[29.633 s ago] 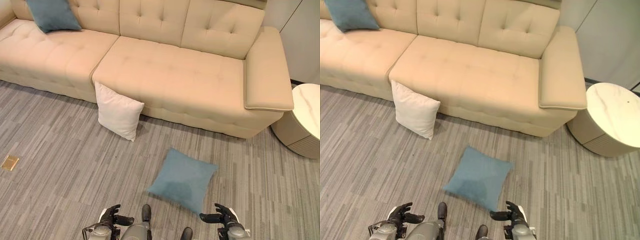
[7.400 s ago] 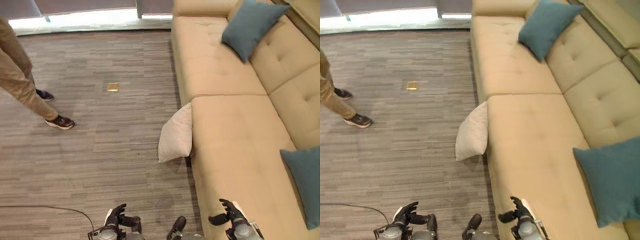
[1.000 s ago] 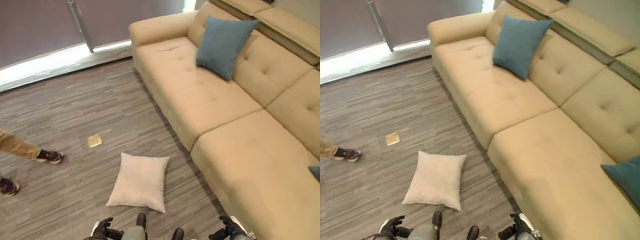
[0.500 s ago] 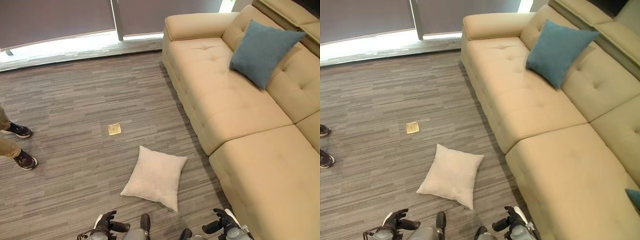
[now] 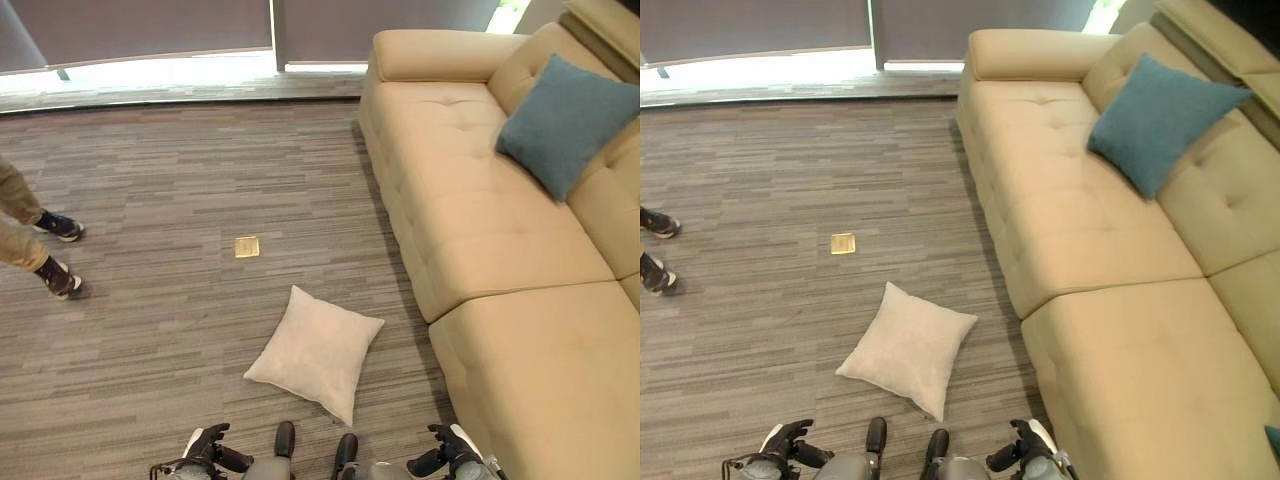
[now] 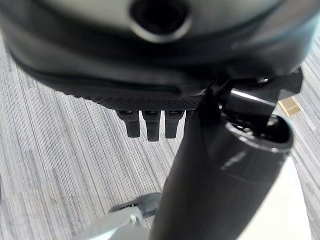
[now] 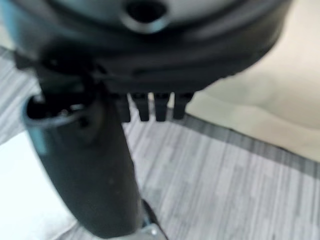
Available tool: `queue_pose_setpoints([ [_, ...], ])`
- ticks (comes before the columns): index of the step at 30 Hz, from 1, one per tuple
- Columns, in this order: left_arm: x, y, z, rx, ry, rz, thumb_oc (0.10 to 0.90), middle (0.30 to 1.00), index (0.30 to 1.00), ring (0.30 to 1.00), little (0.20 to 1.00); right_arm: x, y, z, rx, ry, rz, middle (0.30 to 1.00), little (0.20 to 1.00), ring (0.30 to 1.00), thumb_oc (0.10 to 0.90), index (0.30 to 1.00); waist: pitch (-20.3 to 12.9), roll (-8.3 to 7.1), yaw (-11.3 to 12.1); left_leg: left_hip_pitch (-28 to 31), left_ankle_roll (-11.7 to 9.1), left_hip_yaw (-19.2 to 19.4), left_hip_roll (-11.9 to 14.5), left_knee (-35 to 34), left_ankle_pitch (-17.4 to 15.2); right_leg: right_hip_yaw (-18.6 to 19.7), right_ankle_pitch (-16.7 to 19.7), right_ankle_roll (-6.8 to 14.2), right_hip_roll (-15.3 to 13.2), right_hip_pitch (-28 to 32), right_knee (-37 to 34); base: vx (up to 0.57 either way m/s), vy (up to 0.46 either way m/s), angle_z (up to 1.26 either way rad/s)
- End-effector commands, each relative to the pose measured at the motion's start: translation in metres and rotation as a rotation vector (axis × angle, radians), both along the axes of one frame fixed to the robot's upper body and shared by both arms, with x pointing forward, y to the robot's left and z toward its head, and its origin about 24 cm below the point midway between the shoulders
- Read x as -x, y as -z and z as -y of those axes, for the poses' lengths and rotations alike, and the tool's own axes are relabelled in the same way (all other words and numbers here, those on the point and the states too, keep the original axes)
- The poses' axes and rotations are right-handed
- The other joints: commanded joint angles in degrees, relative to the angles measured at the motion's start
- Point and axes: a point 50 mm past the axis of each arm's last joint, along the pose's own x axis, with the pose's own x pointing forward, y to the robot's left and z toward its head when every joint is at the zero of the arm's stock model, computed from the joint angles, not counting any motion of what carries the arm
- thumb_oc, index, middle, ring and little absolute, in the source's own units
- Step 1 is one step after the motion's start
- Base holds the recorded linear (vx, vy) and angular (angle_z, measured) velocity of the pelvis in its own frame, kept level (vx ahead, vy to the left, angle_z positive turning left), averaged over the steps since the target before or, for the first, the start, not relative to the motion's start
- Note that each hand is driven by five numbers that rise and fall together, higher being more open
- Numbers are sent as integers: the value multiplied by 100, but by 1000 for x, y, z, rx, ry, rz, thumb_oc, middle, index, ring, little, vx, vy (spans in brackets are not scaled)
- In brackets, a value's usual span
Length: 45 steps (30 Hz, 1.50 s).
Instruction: Pick up all the scattered cushions and arrange them neatly on the sofa.
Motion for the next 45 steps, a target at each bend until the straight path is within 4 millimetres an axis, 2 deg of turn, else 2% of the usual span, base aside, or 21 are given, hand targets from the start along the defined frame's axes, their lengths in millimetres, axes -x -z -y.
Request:
queue_pose_setpoints([
  [1,-12,-4,7,20,20,61,800,900,900,900,900,-9,-11,21,58,36,65,900,900,900,800,900,-3,-131,-99,-277,-22,751,108,1008,-1064,320,-186,293,-183,84,-241,86,96,3],
  [2,-10,-3,6,16,7,54,800,900,900,900,900,-8,-10,19,53,29,63,900,900,900,800,900,-33,-173,-78,-266,-22,771,353,890,-1026,321,-205,309,-225,175,-276,123,137,0],
  [4,-9,-3,5,15,-2,49,800,900,900,900,900,-8,-10,18,52,28,62,900,900,900,800,900,-58,-207,-64,-269,-47,704,463,783,-948,317,-204,328,-257,209,-301,110,122,8],
  [5,-9,-3,4,15,-12,52,800,900,900,900,900,-8,-9,17,49,28,62,900,900,900,800,900,-93,-264,-46,-264,-151,452,741,482,-704,349,-244,352,-293,235,-306,129,168,17],
  [7,-9,-3,4,16,-11,52,800,900,900,900,900,-7,-9,17,51,29,62,900,900,900,800,900,-122,-266,-43,-265,-192,274,807,312,-590,370,-253,366,-302,228,-306,134,216,6],
  [8,-11,-3,9,32,0,59,800,900,900,900,900,-7,-10,20,62,26,67,900,900,900,800,900,-114,-227,6,-358,-299,-192,896,81,-351,466,-289,410,-322,264,-291,93,188,-3],
  [13,-12,-1,18,37,62,48,800,900,900,900,900,-9,-11,20,66,9,62,900,900,900,800,900,-194,-164,-26,-250,-373,-383,832,-207,-378,585,-251,605,-545,262,-215,156,376,-17],
  [15,-16,-4,13,3,101,54,800,900,900,900,900,-13,-10,10,47,-13,66,900,900,900,800,900,-139,-249,-37,-279,-240,-268,595,-59,-541,759,-105,742,-789,23,99,57,325,0],
  [19,-22,-9,2,-31,87,74,800,900,900,900,900,-19,-10,0,33,-48,70,900,900,900,800,900,2,-308,48,-232,-56,2,441,57,-723,777,125,857,-1068,-311,576,-17,269,-27],
  [22,-22,-12,-7,-54,67,79,800,900,900,900,900,-23,-10,-7,26,-76,82,900,900,900,800,900,93,-287,171,-102,73,286,411,112,-852,321,191,779,-1270,-384,890,34,181,-52],
  [24,-17,-10,-9,-57,52,67,800,900,900,900,900,-25,-11,-9,19,-81,99,900,900,900,800,900,134,-275,141,4,134,355,330,120,-883,259,131,711,-1069,-416,988,94,194,-48],
  [25,-16,-10,-9,-47,29,74,800,900,900,900,900,-25,-12,-9,20,-86,102,900,900,900,800,900,212,-298,72,56,194,350,196,137,-891,503,66,676,-588,-547,933,30,83,-38],
  [27,-16,-10,-9,-46,17,73,800,900,900,900,900,-26,-12,-8,23,-87,106,900,900,900,800,900,232,-305,67,40,203,378,152,124,-873,467,62,650,-452,-566,815,46,89,-12],
  [28,-17,-10,-9,-33,-4,78,800,900,900,900,900,-28,-13,-9,26,-89,111,900,900,900,800,900,248,-305,147,103,174,459,128,73,-998,41,-123,543,-366,-603,707,6,68,-6],
  [30,-16,-9,-7,-26,-6,78,800,900,900,900,900,-27,-13,-7,26,-82,107,900,900,900,800,900,240,-317,156,74,172,527,101,61,-908,-180,-78,451,-397,-512,457,32,-17,-40],
  [32,-24,-12,-3,-5,-10,112,800,900,900,900,900,-28,-15,0,39,-60,125,900,900,900,800,900,262,-352,103,-143,89,554,29,313,-944,125,-57,387,-224,-525,149,78,-93,-14],
  [34,-25,-12,-1,10,-14,118,800,900,900,900,900,-26,-15,2,40,-50,123,900,900,900,800,900,278,-337,101,-217,60,589,43,474,-1012,47,-63,358,-234,-445,28,35,-65,30],
  [36,-31,-14,8,39,-5,146,800,900,900,900,900,-32,-20,9,50,-23,153,900,900,900,800,900,398,-307,62,-657,-77,601,114,1315,-1154,83,-98,230,-232,-437,-28,-1,-73,9],
  [39,-35,-15,11,51,-13,162,800,900,900,900,900,-38,-24,8,52,-28,177,900,900,900,800,900,503,-280,126,-871,-156,430,150,1729,-1170,146,-157,163,-196,-431,-40,-9,-6,13],
  [43,-38,-17,12,60,-33,181,800,900,900,900,900,-44,-27,7,48,-23,202,900,900,900,800,900,486,-301,101,-988,-181,312,377,1296,-1007,164,-208,219,-181,-384,-134,78,56,-12],
  [45,-40,-19,10,44,-14,186,800,900,900,900,900,-47,-29,3,33,-29,219,900,900,900,800,900,460,-266,102,-866,-161,213,456,638,-808,245,-280,258,-177,-524,118,117,140,-5],
])
